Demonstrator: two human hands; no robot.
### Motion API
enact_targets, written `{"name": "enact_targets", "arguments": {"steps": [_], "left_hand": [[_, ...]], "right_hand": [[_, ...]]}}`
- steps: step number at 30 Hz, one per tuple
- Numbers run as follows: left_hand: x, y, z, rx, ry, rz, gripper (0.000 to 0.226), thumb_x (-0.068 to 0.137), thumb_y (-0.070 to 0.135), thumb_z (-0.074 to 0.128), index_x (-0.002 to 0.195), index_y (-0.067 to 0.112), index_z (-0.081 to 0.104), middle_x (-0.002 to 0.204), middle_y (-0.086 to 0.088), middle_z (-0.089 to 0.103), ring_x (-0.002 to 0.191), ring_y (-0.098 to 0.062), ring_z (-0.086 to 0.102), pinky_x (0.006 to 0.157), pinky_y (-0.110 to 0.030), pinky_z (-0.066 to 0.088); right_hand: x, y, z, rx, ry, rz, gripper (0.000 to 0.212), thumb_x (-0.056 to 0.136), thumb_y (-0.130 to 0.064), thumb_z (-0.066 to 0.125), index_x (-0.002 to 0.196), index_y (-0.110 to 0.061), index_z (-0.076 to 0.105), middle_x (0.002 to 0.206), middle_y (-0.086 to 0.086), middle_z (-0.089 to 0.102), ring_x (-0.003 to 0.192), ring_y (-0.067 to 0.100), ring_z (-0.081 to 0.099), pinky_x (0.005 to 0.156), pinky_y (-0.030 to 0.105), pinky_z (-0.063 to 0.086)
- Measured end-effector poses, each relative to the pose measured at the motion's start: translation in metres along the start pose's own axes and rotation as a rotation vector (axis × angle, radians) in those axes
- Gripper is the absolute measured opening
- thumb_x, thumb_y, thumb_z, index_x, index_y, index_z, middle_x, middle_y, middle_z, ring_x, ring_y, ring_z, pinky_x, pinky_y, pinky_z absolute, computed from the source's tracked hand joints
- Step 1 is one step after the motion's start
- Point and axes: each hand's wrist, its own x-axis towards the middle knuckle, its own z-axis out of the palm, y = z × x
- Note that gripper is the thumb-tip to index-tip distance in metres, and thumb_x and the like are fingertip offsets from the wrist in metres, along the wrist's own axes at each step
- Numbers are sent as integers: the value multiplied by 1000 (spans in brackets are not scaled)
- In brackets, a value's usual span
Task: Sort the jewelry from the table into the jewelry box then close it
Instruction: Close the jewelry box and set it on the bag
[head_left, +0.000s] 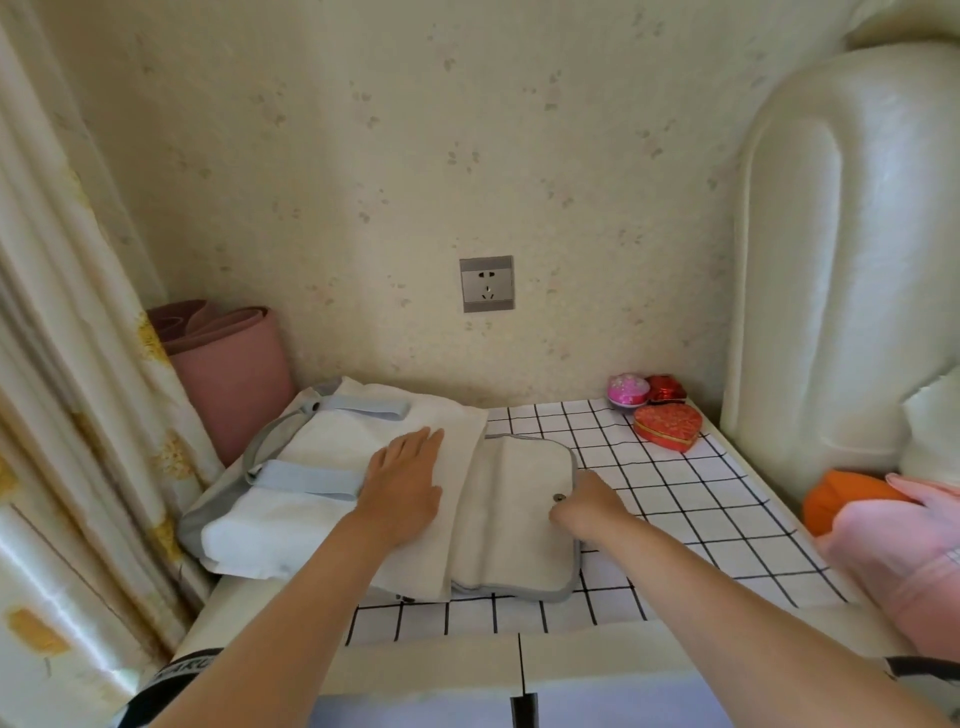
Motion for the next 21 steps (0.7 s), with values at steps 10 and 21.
{"name": "enact_targets", "arguments": {"steps": [10,21], "left_hand": [[9,-34,-23,-227,147,-163,50,89,35,63,135,19,51,130,0,45,126,-20,34,104,-32,35],[13,-44,-13,-431,236,-177,27,81,32,77,104,20,77,97,6,69,110,-15,56,92,-29,50]], "right_hand": [[-4,-62,25,408,21,-269,28,83,-19,72,86,9,68,72,15,66,68,20,60,65,31,43],[-10,-107,72,197,-55,-519,30,81,-7,60,56,-14,43,57,3,33,54,15,33,54,27,22]]}}
